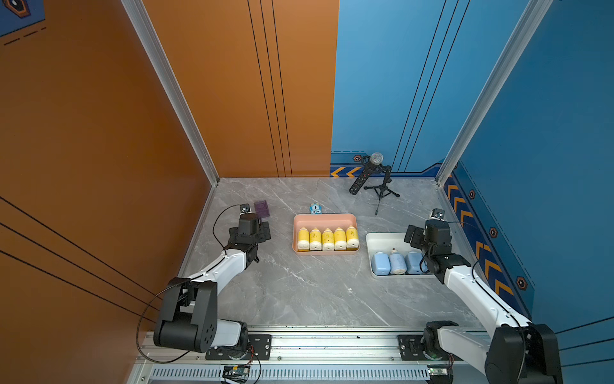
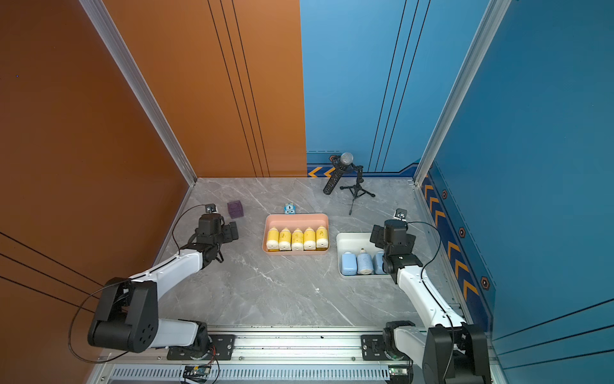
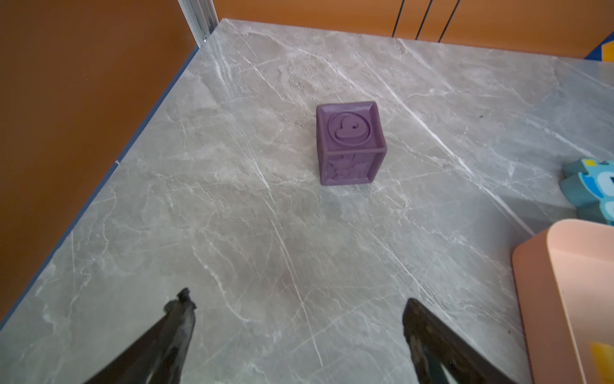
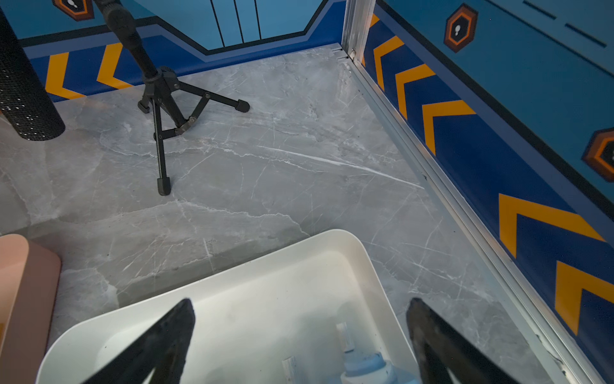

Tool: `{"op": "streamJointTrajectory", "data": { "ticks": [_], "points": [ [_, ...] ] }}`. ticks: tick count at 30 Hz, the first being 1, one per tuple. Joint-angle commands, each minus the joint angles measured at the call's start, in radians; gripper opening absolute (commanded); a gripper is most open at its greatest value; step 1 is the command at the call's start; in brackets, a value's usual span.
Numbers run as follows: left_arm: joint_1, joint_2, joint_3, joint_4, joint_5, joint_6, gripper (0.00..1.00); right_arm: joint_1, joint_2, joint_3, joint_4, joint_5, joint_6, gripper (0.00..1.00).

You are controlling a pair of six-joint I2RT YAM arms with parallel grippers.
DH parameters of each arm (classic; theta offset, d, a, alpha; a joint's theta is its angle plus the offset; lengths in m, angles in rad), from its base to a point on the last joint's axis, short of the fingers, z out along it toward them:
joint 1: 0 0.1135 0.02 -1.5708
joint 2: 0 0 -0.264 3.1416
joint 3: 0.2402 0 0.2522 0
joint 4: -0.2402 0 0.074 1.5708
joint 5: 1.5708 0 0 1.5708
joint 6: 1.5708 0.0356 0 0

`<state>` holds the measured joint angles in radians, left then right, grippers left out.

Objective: Place the pencil sharpeners by color into the storage box
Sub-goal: Reset both arms

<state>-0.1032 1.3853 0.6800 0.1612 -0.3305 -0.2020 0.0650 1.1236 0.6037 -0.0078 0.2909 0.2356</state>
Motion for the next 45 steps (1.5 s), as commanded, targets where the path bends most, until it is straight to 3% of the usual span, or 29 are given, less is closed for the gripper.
{"op": "streamJointTrajectory", "data": {
  "ticks": [1,18,27,35,45],
  "points": [
    [0.020,-0.013,-0.029,0.098,-0.012,0.042,0.99,-0.004,0.026,-0.027,0.136,0.062,-0.002,1.00],
    [0.066,0.059,-0.121,0.291,0.005,0.120,0.99,-0.004,0.215,-0.016,0.277,0.076,-0.048,1.00],
    [0.066,0.101,-0.107,0.299,0.023,0.131,0.99,-0.003,0.311,-0.057,0.426,0.089,-0.059,1.00],
    [0.066,0.071,-0.143,0.336,0.018,0.128,0.98,0.016,0.310,-0.060,0.437,0.101,-0.083,1.00],
    [0.064,0.040,-0.179,0.366,0.024,0.141,0.98,0.024,0.284,-0.143,0.606,0.101,-0.142,1.00]
  ]
}}
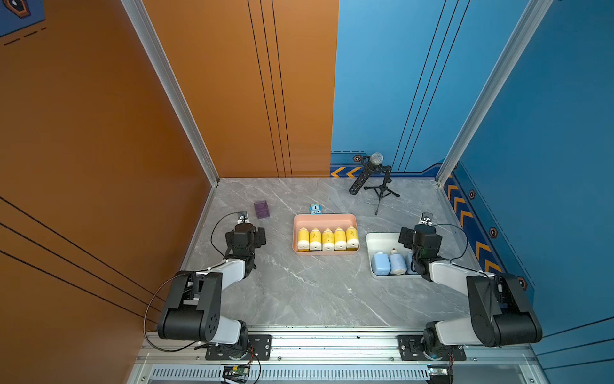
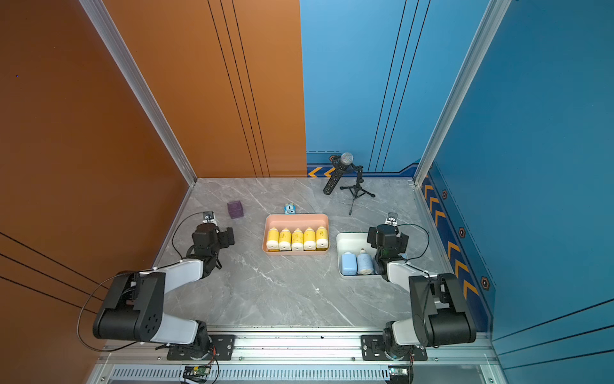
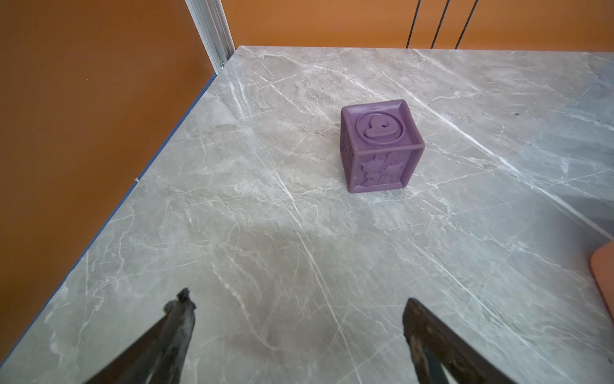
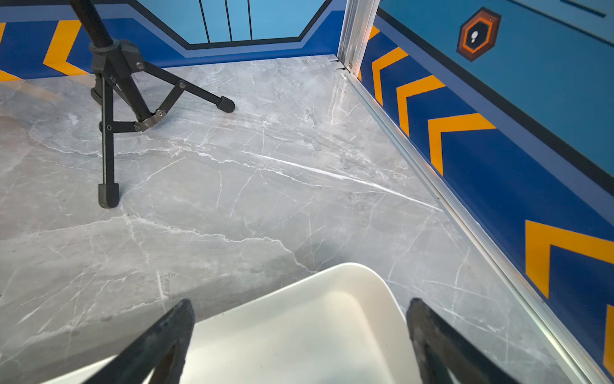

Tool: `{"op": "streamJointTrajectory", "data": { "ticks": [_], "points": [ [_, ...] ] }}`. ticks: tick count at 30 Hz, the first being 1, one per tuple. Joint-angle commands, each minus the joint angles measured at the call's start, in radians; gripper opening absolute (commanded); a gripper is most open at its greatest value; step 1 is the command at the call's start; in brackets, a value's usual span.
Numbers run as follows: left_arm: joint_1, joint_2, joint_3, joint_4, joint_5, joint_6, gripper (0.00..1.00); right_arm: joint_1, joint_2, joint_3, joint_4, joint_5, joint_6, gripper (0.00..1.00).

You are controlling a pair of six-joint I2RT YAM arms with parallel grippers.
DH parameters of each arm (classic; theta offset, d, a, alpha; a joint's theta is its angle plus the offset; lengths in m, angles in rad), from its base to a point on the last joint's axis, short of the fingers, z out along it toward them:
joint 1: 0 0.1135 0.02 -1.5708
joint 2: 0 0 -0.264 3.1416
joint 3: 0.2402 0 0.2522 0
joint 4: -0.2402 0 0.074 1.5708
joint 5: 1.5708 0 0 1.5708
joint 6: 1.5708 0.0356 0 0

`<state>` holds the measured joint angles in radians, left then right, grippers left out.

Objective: Place the pencil sharpeners by color into the storage box
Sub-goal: Reset both arms

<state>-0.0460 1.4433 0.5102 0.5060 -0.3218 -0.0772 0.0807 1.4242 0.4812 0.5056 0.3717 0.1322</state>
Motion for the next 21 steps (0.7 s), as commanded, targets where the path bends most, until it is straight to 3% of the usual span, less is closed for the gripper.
{"op": "streamJointTrajectory", "data": {
  "ticks": [1,9,14,21],
  "points": [
    [0.008,-0.018,-0.012,0.027,0.012,0.019,0.98,0.010,-0.006,-0.029,0.121,0.020,-0.044,1.00],
    [0.011,-0.013,-0.029,0.081,0.037,0.042,0.98,0.035,0.050,-0.032,0.186,0.018,-0.086,1.00],
    [0.009,0.052,-0.086,0.254,0.061,0.040,0.98,0.036,0.051,-0.036,0.196,0.013,-0.089,1.00],
    [0.011,0.058,-0.097,0.275,0.071,0.039,0.98,0.033,0.052,-0.038,0.201,0.004,-0.091,1.00]
  ]
}}
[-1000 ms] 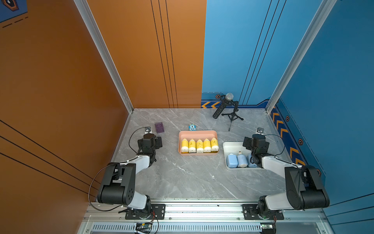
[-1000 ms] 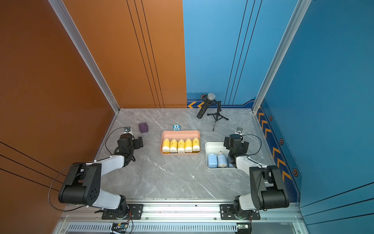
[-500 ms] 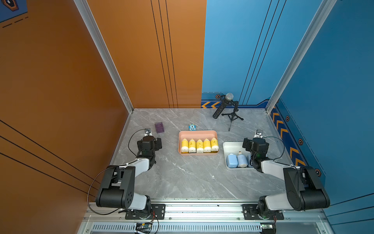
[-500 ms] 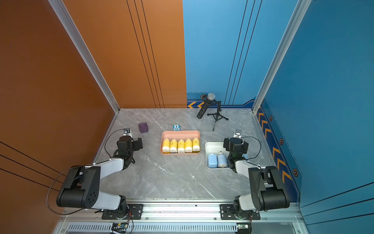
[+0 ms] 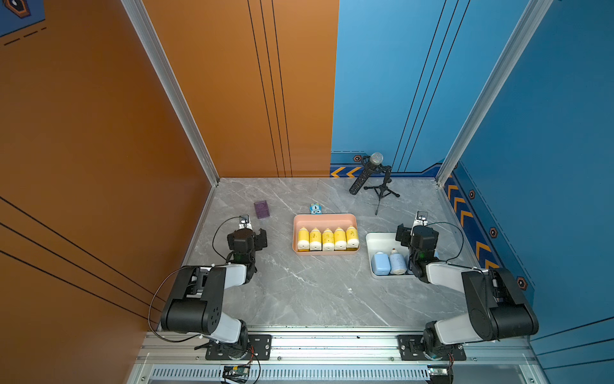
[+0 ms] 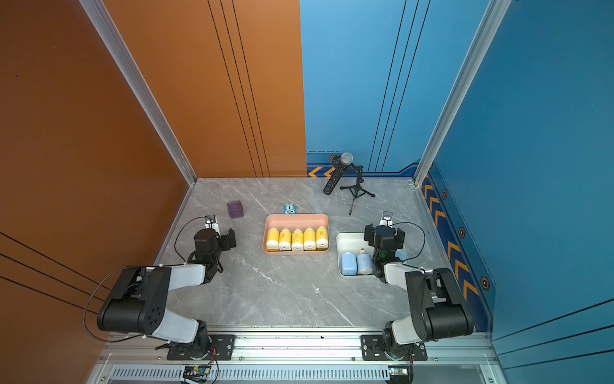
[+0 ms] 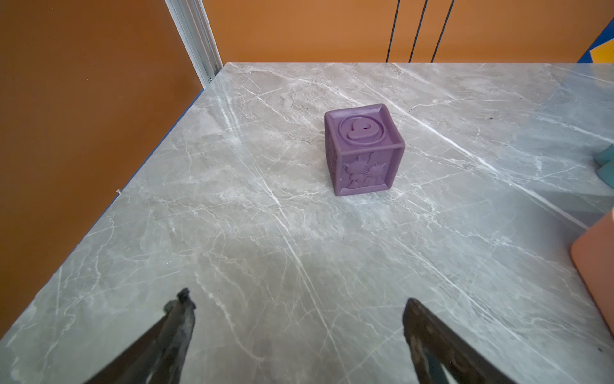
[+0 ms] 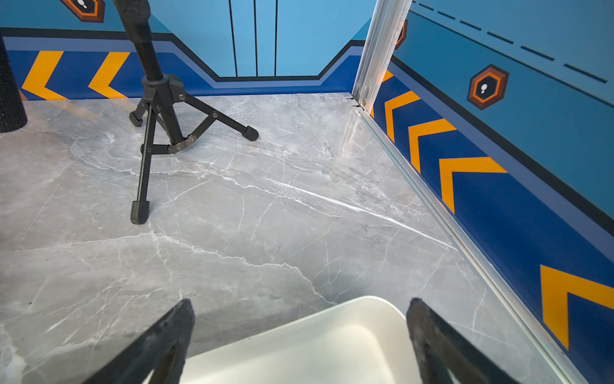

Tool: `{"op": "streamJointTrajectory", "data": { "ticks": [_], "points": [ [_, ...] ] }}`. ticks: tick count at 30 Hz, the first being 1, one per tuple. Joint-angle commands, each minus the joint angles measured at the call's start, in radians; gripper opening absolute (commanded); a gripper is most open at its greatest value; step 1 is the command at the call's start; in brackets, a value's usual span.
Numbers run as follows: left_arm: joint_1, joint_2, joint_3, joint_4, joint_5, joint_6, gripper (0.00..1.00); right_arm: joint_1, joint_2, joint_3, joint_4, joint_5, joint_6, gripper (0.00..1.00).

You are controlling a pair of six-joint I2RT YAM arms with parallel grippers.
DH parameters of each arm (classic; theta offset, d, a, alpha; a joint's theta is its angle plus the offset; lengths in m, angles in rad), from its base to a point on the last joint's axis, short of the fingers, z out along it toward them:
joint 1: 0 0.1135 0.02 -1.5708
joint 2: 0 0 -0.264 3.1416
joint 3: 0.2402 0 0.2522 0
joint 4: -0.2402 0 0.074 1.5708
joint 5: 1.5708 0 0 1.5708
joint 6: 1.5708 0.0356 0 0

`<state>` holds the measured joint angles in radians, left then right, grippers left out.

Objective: Place the pencil sharpeners by color into the storage box
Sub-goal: Reset both arms

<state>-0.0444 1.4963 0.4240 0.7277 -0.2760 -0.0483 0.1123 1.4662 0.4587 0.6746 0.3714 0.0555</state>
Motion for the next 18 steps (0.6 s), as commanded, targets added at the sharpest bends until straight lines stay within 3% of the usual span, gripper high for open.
{"op": "streamJointTrajectory", "data": {
  "ticks": [1,14,18],
  "points": [
    [0.009,0.008,-0.012,0.061,0.025,0.011,0.98,0.003,0.011,-0.015,0.032,0.003,-0.014,1.00],
    [0.002,0.041,-0.041,0.141,0.049,0.031,0.98,-0.028,0.009,-0.041,0.068,-0.048,0.009,1.00],
    [0.003,0.041,-0.040,0.141,0.048,0.033,0.98,-0.051,0.048,-0.077,0.161,-0.096,0.017,1.00]
  ]
}}
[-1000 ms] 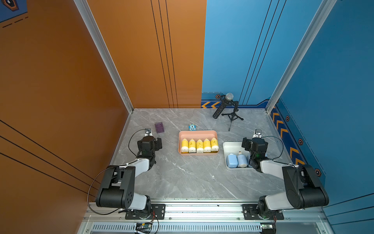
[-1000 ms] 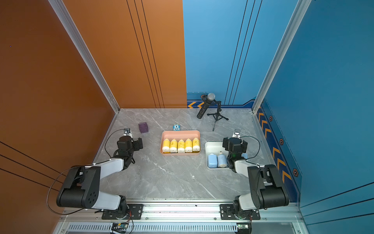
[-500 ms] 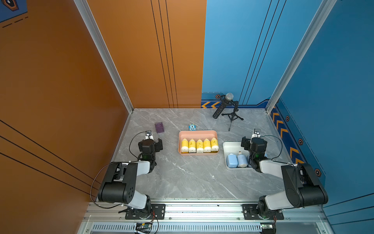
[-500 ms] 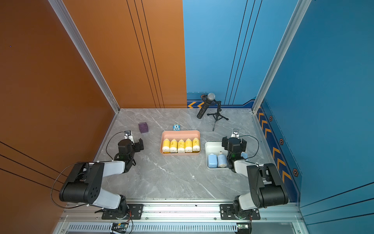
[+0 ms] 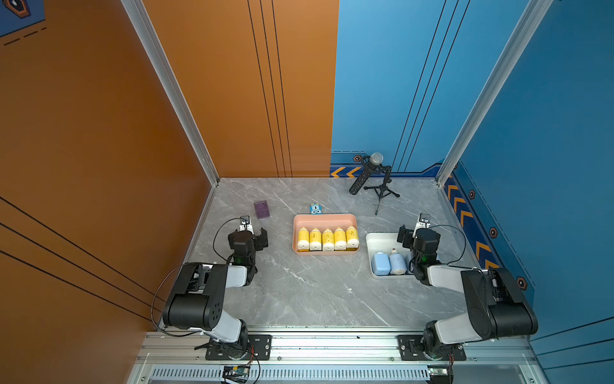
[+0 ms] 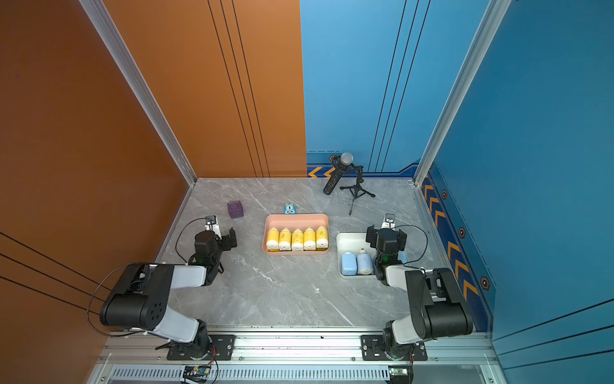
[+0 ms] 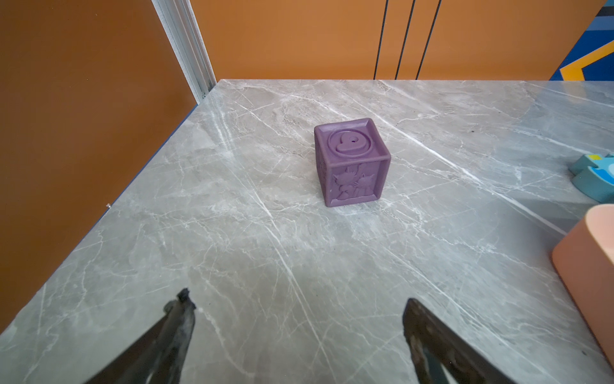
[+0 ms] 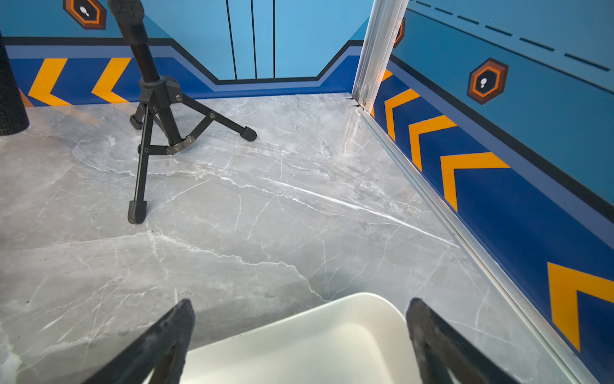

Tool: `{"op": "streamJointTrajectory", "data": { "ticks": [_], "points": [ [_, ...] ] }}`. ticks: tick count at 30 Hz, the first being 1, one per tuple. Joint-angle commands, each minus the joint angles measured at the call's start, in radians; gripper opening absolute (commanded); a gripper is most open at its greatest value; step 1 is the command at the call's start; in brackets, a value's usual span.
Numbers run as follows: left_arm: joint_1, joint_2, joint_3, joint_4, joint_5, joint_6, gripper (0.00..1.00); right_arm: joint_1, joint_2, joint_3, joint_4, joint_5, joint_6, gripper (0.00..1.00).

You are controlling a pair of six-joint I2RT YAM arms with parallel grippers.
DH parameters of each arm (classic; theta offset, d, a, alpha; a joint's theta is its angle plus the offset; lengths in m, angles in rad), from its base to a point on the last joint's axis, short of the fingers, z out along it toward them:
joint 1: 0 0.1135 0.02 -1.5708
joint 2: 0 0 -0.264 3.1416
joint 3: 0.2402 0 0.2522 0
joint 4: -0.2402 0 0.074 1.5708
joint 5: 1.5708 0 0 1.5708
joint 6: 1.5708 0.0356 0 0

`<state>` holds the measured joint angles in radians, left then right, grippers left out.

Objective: Place the pencil sharpeners by color into the storage box
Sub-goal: Reset both arms

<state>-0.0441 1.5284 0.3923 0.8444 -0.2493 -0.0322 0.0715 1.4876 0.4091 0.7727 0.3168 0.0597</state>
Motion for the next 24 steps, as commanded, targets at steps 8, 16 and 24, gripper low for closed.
{"op": "streamJointTrajectory", "data": {
  "ticks": [8,16,24],
  "points": [
    [0.003,0.010,-0.009,0.025,0.021,0.016,0.98,-0.016,0.028,-0.029,0.066,-0.065,0.011,1.00],
    [0.001,0.010,-0.008,0.024,0.021,0.017,0.98,-0.018,0.030,-0.030,0.069,-0.066,0.012,1.00],
    [0.003,0.010,-0.008,0.024,0.021,0.017,0.98,-0.018,0.030,-0.030,0.069,-0.065,0.011,1.00]
  ]
}}
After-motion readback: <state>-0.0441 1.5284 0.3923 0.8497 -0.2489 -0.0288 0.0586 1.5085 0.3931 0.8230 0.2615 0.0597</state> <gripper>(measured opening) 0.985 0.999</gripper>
